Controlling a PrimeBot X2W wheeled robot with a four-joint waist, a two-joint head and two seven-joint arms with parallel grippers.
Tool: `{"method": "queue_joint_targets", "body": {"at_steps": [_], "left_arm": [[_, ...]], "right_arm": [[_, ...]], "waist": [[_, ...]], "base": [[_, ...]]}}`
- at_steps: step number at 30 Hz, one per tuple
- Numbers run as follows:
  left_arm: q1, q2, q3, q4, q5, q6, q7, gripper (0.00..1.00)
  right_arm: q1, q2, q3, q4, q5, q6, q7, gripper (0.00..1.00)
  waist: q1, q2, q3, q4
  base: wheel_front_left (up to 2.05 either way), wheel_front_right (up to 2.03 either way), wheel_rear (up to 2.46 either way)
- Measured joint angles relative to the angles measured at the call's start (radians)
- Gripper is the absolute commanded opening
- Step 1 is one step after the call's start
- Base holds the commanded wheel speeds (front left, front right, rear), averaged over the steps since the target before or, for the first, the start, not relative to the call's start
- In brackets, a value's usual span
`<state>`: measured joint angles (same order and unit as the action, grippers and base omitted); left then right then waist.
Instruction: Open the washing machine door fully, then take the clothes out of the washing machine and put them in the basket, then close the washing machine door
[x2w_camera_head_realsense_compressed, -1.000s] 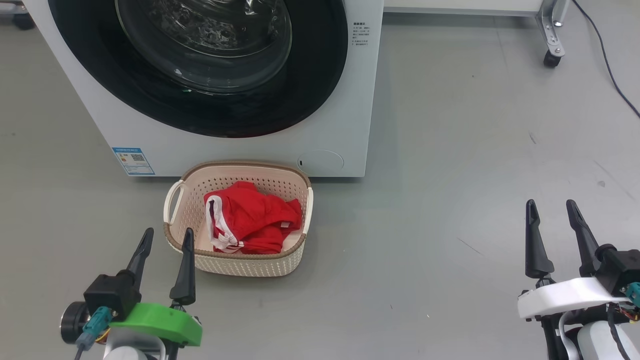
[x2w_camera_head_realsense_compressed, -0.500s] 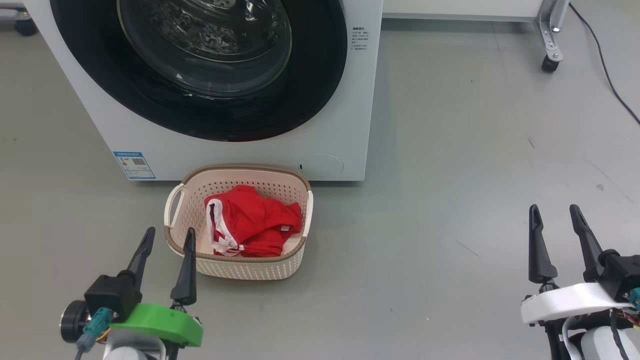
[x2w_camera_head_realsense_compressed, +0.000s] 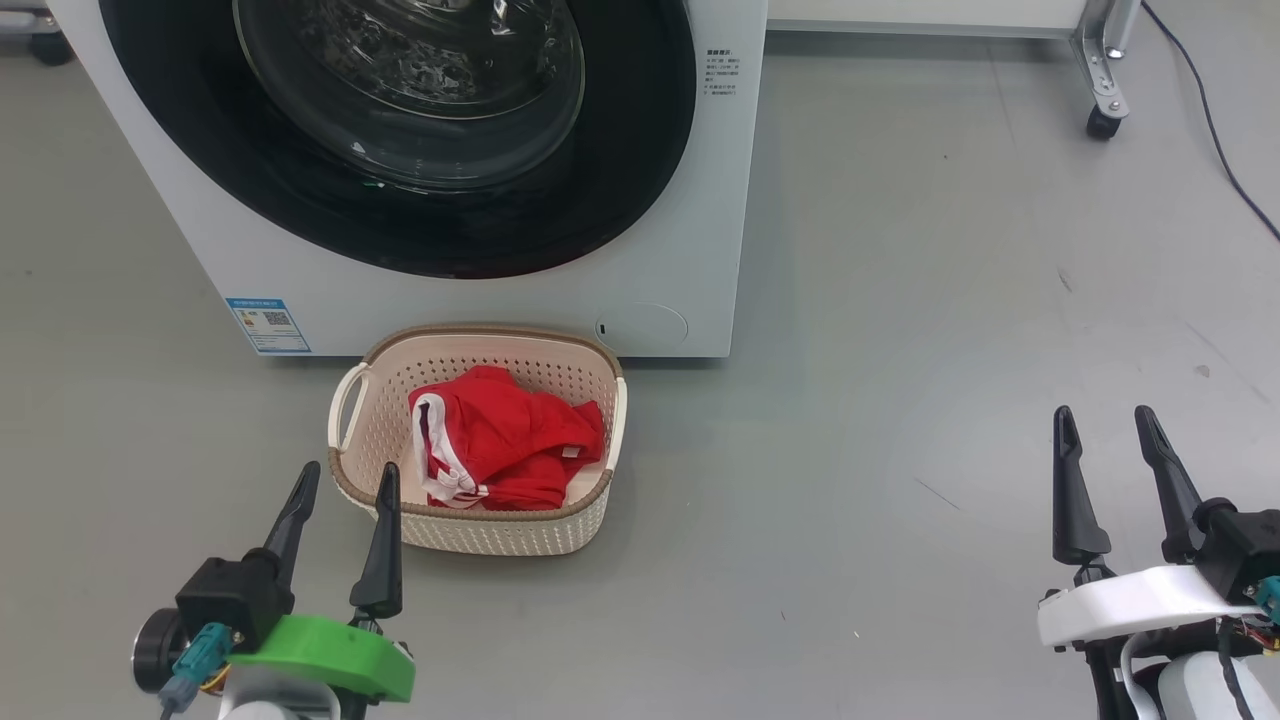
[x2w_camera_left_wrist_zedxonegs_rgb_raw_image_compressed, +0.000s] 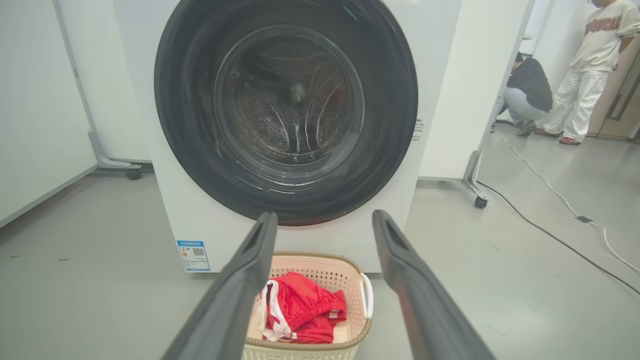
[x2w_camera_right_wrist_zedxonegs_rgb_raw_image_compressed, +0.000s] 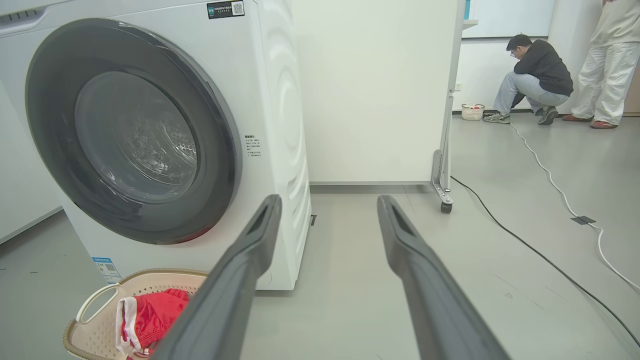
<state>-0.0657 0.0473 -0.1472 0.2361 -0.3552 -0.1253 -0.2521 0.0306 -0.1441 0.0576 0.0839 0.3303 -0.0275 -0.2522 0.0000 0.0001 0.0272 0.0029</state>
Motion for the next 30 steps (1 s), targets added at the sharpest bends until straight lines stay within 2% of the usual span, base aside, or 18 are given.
{"method": "queue_joint_targets", "body": {"at_steps": [14,15,23,30], "left_arm": [[0.003,-0.001,-0.016,0.007,-0.060,0.000,0.000,1.00],[0.003,-0.001,-0.016,0.007,-0.060,0.000,0.000,0.00],[0.038,-0.010,-0.022,0.061,-0.068,0.000,0.005,0.00],[0.040,-0.010,-0.021,0.049,-0.144,0.000,0.015,0.00]], "right_arm": [[0.000,0.010,-0.010,-0.003,-0.016,0.009,0.000,1.00],[0.000,0.010,-0.010,-0.003,-0.016,0.009,0.000,0.00],[0.033,0.041,-0.004,0.060,-0.005,0.009,0.002,0.00],[0.032,0.043,-0.017,0.070,0.069,0.018,0.027,0.00]], "waist": [[0.0000,0.0000,0.009,0.002],[0.0000,0.0000,0.009,0.002],[0.0000,0.0000,0.009,0.002],[0.0000,0.0000,0.006,0.002]], "base": [[0.00,0.00,0.00],[0.00,0.00,0.00],[0.00,0.00,0.00],[0.00,0.00,0.00]]}}
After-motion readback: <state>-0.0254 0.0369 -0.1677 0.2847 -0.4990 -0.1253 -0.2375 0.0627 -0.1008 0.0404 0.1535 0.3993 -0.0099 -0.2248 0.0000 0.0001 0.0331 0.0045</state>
